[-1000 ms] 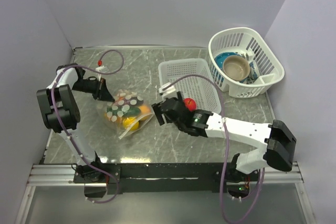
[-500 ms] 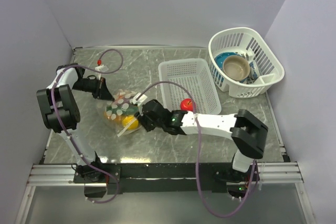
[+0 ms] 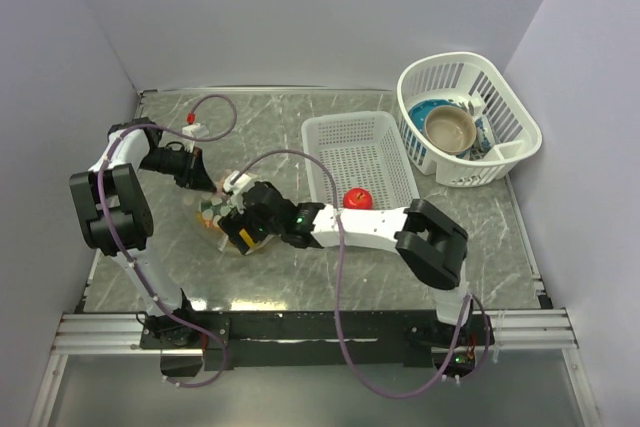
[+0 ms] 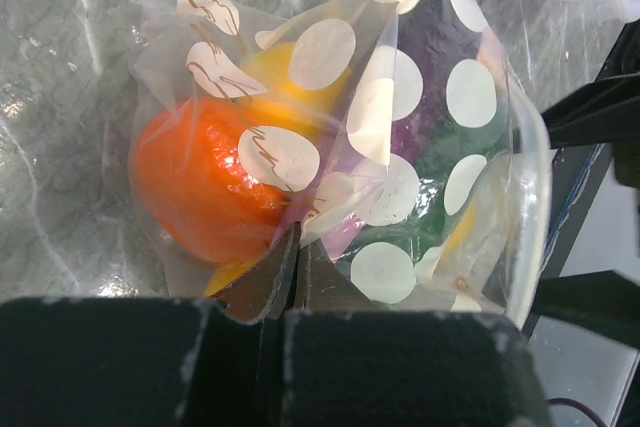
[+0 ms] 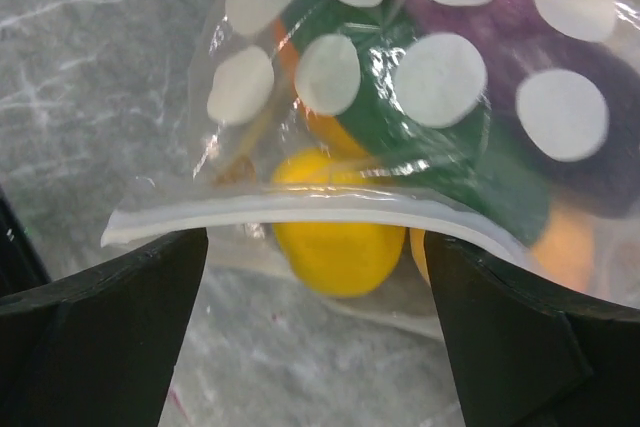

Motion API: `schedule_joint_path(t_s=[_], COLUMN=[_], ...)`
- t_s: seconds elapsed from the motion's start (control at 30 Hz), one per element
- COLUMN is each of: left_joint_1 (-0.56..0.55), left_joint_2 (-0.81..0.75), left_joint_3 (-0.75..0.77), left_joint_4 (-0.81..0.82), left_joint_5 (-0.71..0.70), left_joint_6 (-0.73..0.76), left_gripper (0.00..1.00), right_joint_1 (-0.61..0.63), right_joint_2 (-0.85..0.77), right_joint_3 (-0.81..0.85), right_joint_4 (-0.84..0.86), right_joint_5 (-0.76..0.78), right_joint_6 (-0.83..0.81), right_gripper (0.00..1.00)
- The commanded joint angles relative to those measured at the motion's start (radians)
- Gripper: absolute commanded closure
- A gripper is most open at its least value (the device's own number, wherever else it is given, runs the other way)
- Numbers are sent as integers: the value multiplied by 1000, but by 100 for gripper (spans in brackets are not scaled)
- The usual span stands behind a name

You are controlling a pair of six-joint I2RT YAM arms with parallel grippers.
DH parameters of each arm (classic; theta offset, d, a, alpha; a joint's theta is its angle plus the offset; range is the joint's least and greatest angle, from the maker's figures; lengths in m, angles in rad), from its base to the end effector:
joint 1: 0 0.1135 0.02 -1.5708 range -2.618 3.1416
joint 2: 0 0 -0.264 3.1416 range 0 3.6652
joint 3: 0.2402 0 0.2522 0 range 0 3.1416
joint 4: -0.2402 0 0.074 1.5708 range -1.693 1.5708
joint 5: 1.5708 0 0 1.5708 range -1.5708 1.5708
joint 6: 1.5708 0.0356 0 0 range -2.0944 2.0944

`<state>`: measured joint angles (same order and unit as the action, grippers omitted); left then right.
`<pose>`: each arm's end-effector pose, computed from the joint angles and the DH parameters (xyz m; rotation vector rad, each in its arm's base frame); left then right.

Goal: Open the zip-top bag and remove the fake food

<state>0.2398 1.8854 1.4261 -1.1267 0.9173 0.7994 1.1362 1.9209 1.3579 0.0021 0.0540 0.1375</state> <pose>0.3432 0.0548 0.2141 0.6781 2.3936 -1.0757 0.1881 0.4005 0.2232 -1.0294 1.9562 0.6785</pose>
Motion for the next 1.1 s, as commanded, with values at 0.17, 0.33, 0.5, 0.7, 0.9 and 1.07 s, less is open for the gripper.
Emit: schedule_joint_path(t_s=[0.17,0.33,0.5,0.7,0.9,1.07], left_joint_1=[-5,-5,-10,-11,-11,-13], left_joint_2=[-62,-49,-37,-43,-16,-9], left_joint_3=[-1,8,23,17,30,36], left_joint_4=[-35,-41,-48,-22,-19,-18], left_joint_5=[-24,-23,-18,-44,-41,-43], left_joint_6=[20,20,15,-3,-8,-11], left_gripper=[99,99,99,99,99,99], right_joint_1=[3,4,2,-6,-18,-85], right_joint_2=[125,124,53,-213,-463,-598], right_joint_3=[75,12,-42,-224,-347,-440], right_joint_4=[15,27,58,110,62,45], right_joint_5=[1,3,50,112,187,221], right_joint_6=[13,16,7,25,39,63], right_gripper=[0,10,42,71,73,75])
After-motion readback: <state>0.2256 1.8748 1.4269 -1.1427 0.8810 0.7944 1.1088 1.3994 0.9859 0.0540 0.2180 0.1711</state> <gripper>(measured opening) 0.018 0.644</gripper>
